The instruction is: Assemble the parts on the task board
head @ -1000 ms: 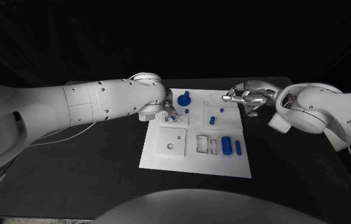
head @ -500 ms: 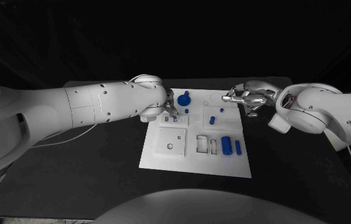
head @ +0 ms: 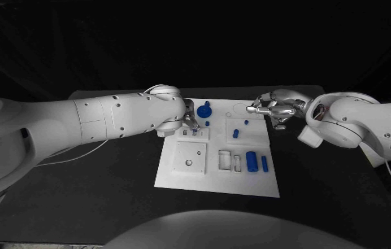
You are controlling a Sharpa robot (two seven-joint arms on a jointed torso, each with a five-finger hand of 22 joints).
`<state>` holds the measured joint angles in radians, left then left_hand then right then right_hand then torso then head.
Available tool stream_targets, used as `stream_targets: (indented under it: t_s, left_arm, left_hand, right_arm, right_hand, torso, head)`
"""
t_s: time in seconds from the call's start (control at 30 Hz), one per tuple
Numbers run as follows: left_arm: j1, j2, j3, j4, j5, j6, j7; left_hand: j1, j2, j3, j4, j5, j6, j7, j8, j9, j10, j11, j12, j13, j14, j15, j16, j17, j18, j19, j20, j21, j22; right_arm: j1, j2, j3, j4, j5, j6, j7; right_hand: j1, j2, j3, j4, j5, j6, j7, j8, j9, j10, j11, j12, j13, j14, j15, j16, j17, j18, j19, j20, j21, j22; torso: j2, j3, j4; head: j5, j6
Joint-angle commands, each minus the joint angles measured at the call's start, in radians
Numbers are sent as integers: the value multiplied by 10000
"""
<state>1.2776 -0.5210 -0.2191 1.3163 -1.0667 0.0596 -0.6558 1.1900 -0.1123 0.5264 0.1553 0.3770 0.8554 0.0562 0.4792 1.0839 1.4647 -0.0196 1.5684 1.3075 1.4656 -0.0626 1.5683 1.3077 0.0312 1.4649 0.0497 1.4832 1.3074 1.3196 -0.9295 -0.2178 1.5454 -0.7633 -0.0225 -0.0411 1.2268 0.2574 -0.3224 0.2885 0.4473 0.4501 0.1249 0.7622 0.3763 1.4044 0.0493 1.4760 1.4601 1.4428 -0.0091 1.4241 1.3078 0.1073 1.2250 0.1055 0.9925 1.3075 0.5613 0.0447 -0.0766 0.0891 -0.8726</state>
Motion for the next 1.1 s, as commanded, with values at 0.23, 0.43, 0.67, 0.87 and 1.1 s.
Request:
stream_targets:
  t_s: [0.23, 0.43, 0.67, 0.87, 1.1]
  left_arm:
    - [-9, -3, 3, -19, -51, 171, -41]
    - [-12, -3, 3, -22, -34, 229, -83]
    - [-15, 9, 2, -32, 23, 294, -104]
    - [-24, 14, 1, -55, 61, 312, -110]
    - [-67, 39, -2, -102, 85, 360, -114]
  left_hand:
    - [-18, 109, 171, -127, -49, 27, -133, -48, -2, 1061, -52, 24, 2633, 1052, -78, 25, 2631, 60, 54, -76, -31, 1375]
    - [-25, 114, 172, -124, -55, 33, -131, -49, -2, 1061, -50, 24, 2633, 1052, -76, 25, 2631, 61, 53, -75, -33, 1373]
    - [-29, 117, 172, -122, -58, 36, -131, -50, -3, 1061, -49, 24, 2633, 1052, -76, 25, 2631, 64, 45, -74, -40, 1364]
    - [-29, 117, 172, -122, -58, 36, -131, -50, -3, 1061, -49, 24, 2633, 1052, -76, 25, 2631, 64, 45, -74, -40, 1364]
    - [-41, 124, 172, -116, -67, 43, -128, -52, -3, 1061, -47, 24, 2633, 1052, -74, 25, 2631, 65, 42, -73, -43, 1361]
  right_arm:
    - [-9, 2, -2, -4, 3, 136, 62]
    - [-10, 7, -1, -9, 7, 139, 64]
    - [-11, 13, -1, -17, 19, 175, 44]
    - [-11, 16, -1, -19, 24, 194, 24]
    - [-12, 14, -1, -17, 25, 201, 14]
  right_hand:
    - [75, -7, 57, -27, -38, -31, 14, -60, -16, 18, -77, -35, -477, -46, -4, -49, 1034, 127, -75, -23, -54, 1016]
    - [75, -7, 57, -27, -38, -31, 14, -60, -16, 18, -77, -35, -477, -46, -4, -49, 1034, 127, -75, -23, -54, 1016]
    - [75, -7, 57, -27, -38, -31, 14, -60, -16, 18, -77, -35, -477, -46, -4, -49, 1034, 127, -75, -23, -54, 1016]
    - [75, -7, 57, -27, -38, -31, 14, -60, -16, 18, -77, -35, -477, -46, -4, -49, 1034, 127, -75, -23, -54, 1016]
    - [75, -7, 57, -27, -38, -31, 14, -60, -16, 18, -77, -35, -477, -46, -4, -49, 1034, 127, -75, -23, -54, 1016]
  torso:
    - [-1, 2, 18]
    - [0, 1, 14]
    - [0, -3, 9]
    - [-2, 3, 8]
    - [6, -4, 6]
  head:
    - [-3, 0]
    - [35, 0]
    - [35, 0]
    - [42, 0]
    - [32, 0]
